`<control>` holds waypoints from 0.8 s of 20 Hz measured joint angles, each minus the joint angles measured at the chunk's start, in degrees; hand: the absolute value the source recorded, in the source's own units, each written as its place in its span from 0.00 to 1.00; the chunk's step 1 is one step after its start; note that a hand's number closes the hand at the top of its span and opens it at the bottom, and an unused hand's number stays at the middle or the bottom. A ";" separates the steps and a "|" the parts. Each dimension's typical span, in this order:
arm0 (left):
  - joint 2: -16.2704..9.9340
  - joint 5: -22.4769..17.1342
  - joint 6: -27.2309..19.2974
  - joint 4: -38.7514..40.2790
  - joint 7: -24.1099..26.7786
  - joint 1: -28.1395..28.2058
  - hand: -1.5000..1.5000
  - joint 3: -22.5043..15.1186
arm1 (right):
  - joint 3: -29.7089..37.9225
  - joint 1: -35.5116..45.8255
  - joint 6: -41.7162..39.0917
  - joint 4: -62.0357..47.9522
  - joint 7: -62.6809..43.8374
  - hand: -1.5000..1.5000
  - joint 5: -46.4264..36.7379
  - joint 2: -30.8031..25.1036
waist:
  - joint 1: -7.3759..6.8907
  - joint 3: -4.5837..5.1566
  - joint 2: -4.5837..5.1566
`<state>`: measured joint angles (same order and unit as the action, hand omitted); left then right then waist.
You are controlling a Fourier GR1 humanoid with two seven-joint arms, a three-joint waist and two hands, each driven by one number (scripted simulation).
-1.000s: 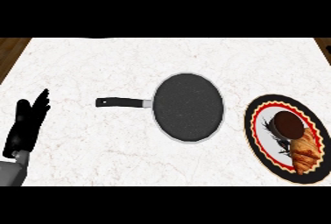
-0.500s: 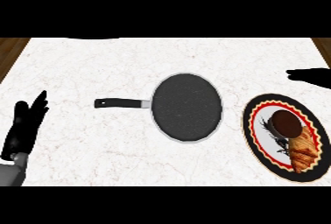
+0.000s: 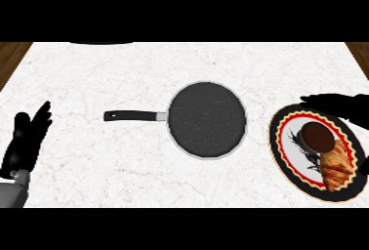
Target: Pick the cupcake from the plate and place it in the pan
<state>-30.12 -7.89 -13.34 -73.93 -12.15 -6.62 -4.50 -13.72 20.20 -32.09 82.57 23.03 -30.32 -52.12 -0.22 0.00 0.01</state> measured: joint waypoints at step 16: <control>2.86 4.02 4.31 -1.18 -1.82 -0.58 0.50 5.28 | 2.23 -0.80 2.92 -6.23 5.20 0.00 -16.43 7.95 | -0.03 -0.01 0.02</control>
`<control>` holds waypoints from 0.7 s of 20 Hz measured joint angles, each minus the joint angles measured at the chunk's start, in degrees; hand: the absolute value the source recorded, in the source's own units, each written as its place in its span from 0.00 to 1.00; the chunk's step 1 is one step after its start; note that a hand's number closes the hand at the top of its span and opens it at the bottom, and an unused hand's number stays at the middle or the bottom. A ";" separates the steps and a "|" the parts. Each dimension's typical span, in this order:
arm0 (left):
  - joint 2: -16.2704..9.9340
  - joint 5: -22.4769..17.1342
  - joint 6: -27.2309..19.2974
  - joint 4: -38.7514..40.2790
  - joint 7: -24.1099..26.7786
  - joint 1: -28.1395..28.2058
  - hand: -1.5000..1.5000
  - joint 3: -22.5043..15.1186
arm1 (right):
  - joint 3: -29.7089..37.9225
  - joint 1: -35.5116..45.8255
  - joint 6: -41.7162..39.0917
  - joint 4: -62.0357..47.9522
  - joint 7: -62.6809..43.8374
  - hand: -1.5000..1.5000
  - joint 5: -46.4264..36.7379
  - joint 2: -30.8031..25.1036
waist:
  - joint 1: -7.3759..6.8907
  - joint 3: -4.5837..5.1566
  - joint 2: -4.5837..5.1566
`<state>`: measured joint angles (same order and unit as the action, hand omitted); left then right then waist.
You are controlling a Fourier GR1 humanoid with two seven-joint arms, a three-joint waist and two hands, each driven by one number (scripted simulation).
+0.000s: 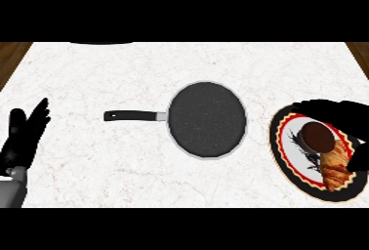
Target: Pick the cupcake from the plate and place it in the pan
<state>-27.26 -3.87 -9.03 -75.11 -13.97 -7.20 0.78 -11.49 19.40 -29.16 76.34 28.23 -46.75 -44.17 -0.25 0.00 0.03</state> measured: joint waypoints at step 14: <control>3.26 4.17 2.24 -1.83 -0.59 1.43 0.50 3.17 | 2.57 -0.93 0.98 -3.81 2.11 0.00 -9.38 6.00 | 0.05 0.02 -0.03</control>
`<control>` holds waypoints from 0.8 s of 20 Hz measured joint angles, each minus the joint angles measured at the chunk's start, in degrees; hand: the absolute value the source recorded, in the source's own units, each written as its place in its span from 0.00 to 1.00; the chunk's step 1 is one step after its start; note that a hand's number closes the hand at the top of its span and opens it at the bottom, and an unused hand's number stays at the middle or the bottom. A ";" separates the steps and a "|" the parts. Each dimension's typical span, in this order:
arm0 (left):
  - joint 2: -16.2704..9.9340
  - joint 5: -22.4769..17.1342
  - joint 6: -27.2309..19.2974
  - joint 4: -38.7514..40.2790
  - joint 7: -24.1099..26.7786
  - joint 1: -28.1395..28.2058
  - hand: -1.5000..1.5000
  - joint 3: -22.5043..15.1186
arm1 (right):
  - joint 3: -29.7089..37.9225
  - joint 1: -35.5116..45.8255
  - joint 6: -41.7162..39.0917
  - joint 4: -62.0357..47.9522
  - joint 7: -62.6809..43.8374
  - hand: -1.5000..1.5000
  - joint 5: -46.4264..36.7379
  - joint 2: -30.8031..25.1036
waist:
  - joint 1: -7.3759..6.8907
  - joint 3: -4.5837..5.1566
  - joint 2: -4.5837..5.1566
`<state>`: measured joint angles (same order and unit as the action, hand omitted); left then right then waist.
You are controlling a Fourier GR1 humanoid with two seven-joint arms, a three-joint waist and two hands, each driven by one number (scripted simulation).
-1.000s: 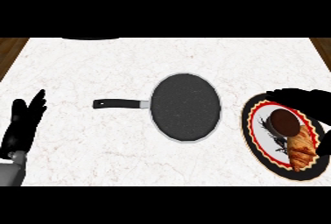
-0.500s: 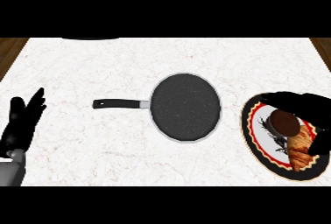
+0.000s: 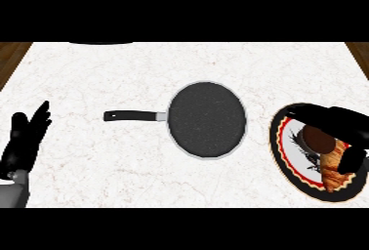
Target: Pick the cupcake from the plate and place it in the pan
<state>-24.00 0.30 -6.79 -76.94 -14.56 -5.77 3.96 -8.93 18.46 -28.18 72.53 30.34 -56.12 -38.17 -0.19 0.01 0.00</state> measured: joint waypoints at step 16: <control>2.83 3.22 1.42 4.87 3.28 -1.80 0.50 2.49 | 2.08 4.47 12.29 -9.64 6.28 1.00 -9.82 4.23 | -0.01 0.64 -0.27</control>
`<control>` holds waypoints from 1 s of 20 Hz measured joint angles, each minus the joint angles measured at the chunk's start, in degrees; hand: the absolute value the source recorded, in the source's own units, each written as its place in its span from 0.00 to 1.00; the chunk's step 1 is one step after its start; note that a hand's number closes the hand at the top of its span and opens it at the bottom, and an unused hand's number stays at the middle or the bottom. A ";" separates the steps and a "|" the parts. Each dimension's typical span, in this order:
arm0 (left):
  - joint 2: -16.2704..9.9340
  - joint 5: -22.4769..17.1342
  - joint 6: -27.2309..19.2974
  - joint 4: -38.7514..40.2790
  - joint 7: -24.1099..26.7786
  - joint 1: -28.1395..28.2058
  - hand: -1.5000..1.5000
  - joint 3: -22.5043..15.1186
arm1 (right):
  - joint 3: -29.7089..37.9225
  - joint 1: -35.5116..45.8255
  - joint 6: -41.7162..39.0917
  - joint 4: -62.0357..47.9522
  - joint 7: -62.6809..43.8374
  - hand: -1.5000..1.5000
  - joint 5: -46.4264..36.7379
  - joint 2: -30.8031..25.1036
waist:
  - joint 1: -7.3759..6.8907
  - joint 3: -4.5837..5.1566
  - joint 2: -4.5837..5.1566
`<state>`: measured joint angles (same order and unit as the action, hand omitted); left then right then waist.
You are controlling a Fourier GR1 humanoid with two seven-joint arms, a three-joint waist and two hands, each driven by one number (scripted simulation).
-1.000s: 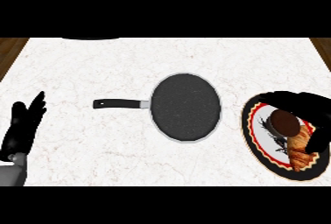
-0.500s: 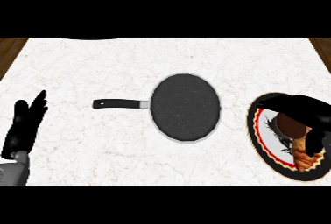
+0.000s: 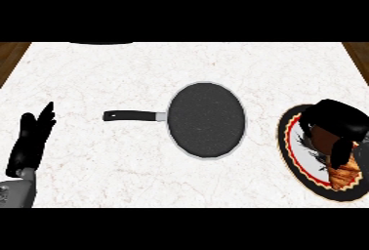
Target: Pick the cupcake from the plate and place it in the pan
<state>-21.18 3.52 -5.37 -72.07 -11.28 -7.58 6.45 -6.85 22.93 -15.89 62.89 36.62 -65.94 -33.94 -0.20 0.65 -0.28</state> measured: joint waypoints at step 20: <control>-2.69 -0.70 -2.43 0.37 -1.66 6.36 0.50 5.09 | 17.82 -14.91 16.55 21.12 -57.72 1.00 -1.91 24.96 | 10.69 0.55 -4.34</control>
<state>-23.87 2.82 -7.80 -71.70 -12.94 -1.21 11.54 10.97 8.02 0.66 84.01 -21.10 -67.85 -8.97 10.48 1.21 -4.62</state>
